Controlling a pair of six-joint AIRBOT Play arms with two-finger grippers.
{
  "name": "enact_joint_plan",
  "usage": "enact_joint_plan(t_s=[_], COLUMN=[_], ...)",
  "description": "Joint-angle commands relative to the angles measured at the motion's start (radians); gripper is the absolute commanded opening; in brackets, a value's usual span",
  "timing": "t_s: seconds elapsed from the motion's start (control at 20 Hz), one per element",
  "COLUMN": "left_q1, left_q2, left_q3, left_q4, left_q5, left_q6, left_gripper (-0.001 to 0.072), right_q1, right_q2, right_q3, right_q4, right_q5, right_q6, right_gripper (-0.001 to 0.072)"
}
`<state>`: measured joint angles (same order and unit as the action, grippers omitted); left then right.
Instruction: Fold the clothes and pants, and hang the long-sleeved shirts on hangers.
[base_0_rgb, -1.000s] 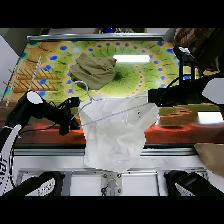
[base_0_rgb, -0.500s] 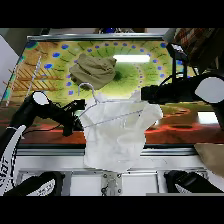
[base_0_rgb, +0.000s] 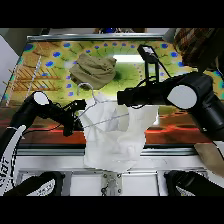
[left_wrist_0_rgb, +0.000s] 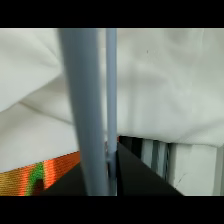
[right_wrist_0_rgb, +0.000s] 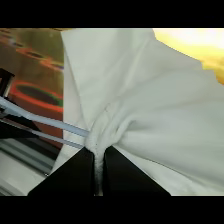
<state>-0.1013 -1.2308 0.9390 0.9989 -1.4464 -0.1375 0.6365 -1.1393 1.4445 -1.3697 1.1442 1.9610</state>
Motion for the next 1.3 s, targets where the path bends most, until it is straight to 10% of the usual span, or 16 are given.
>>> enact_joint_plan(t_s=[0.0, 0.9, 1.05, 1.25], left_q1=[0.000, -0.001, -0.001, -0.001], left_q2=[0.000, 0.001, 0.001, 0.001], left_q3=[0.001, 0.001, 0.001, 0.001], left_q4=[0.000, -0.005, -0.005, -0.005], left_q5=[-0.001, -0.001, -0.001, -0.001], left_q6=[0.000, 0.000, 0.000, 0.000], left_gripper=[0.0023, 0.0023, 0.0023, 0.0023], right_q1=[0.047, 0.148, 0.148, 0.141], right_q2=[-0.029, -0.099, -0.097, -0.043], right_q3=[0.001, 0.001, 0.001, 0.002], right_q4=[0.055, 0.106, 0.118, 0.112], right_q5=[-0.120, -0.250, -0.246, -0.222], right_q6=[0.000, -0.074, -0.133, -0.203], right_gripper=[0.0032, 0.0062, 0.0528, 0.0522])
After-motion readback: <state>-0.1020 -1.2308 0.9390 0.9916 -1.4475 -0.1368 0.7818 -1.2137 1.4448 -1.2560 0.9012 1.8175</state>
